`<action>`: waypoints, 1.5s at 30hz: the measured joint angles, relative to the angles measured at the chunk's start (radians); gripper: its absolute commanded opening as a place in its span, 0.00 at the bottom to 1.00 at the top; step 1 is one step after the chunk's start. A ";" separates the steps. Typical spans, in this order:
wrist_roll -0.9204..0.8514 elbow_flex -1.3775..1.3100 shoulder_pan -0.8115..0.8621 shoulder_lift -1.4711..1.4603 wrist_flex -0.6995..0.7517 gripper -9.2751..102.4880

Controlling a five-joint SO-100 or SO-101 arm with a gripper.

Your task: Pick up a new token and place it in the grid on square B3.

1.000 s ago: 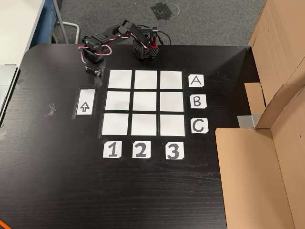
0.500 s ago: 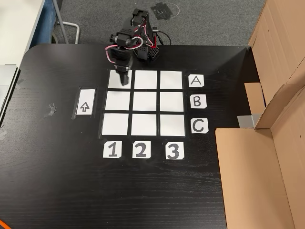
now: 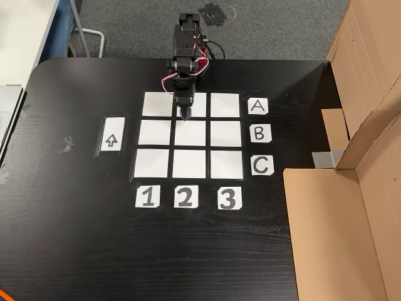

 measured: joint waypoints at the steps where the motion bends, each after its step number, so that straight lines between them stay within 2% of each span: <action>1: 0.005 0.000 -0.021 -0.012 -0.005 0.08; 19: 0.061 0.025 -0.318 -0.166 -0.078 0.08; 25: 0.071 0.020 -0.370 -0.201 -0.086 0.08; 45: 0.061 -0.178 -0.354 -0.365 -0.084 0.08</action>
